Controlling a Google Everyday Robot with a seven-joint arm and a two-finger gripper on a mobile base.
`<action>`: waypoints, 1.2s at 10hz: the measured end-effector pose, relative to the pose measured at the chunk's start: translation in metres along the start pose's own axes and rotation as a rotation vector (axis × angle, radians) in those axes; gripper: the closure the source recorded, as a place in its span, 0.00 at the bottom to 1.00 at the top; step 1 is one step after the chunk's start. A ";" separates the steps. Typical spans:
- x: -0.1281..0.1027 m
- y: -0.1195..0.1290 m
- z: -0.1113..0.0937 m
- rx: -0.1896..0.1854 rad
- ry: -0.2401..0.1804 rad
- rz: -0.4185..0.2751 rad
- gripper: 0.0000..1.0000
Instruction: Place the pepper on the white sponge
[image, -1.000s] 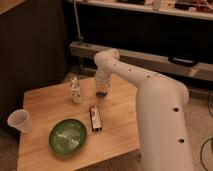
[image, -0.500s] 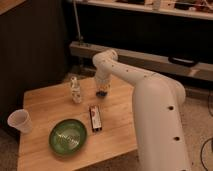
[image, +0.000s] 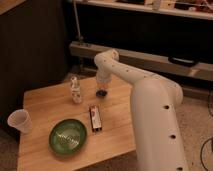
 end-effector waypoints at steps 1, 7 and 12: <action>0.002 0.003 0.000 0.001 0.006 0.002 0.99; -0.005 0.009 0.018 -0.026 -0.018 -0.005 0.53; -0.016 0.006 0.029 -0.036 -0.041 -0.018 0.20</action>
